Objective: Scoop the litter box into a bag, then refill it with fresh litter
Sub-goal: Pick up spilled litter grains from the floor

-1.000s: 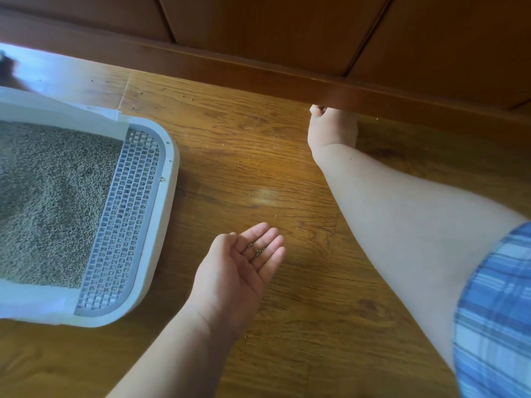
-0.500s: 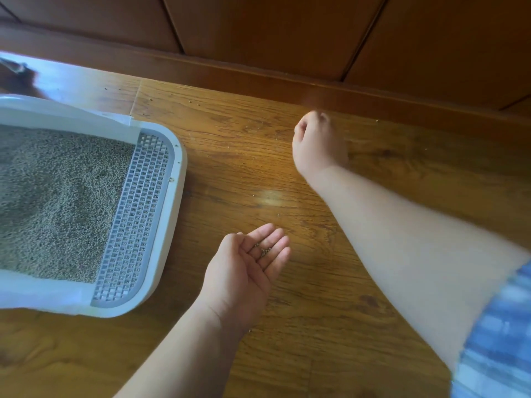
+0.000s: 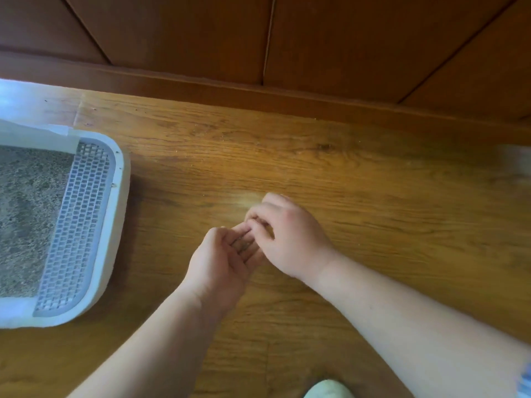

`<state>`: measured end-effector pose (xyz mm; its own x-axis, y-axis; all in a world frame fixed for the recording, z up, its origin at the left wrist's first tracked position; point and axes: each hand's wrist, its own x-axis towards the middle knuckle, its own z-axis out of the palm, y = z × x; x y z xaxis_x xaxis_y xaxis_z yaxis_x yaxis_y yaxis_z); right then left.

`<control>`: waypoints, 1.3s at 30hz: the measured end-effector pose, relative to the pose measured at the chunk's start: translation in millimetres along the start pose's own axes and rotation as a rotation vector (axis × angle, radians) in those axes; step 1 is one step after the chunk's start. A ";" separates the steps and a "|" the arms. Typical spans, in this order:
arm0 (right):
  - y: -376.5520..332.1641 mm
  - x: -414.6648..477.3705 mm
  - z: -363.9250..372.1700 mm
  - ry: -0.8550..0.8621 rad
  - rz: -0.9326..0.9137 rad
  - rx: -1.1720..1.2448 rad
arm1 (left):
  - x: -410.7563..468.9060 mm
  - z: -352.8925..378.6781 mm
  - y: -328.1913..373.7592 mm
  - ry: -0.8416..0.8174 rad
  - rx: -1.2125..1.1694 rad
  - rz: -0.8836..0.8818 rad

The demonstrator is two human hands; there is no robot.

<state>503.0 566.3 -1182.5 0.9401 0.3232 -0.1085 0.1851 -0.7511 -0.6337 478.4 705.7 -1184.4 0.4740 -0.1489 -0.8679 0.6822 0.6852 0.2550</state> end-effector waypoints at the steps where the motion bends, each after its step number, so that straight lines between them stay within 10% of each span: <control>1: 13.3 0.7 -6.6 0.082 0.067 0.050 | 2.9 6.0 -3.3 0.011 -0.001 -0.010; 9: 163.5 27.1 -72.8 0.567 0.771 0.014 | 14.5 35.1 -37.1 0.020 0.037 -0.071; 39: 198.0 94.9 -75.2 0.547 0.890 -0.073 | 1.9 10.8 -23.3 0.114 -0.030 -0.077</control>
<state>650.4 405.0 -1260.7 0.7428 -0.6547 -0.1400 -0.6379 -0.6286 -0.4450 469.4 681.7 -1187.5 0.3533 -0.1217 -0.9275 0.6963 0.6963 0.1739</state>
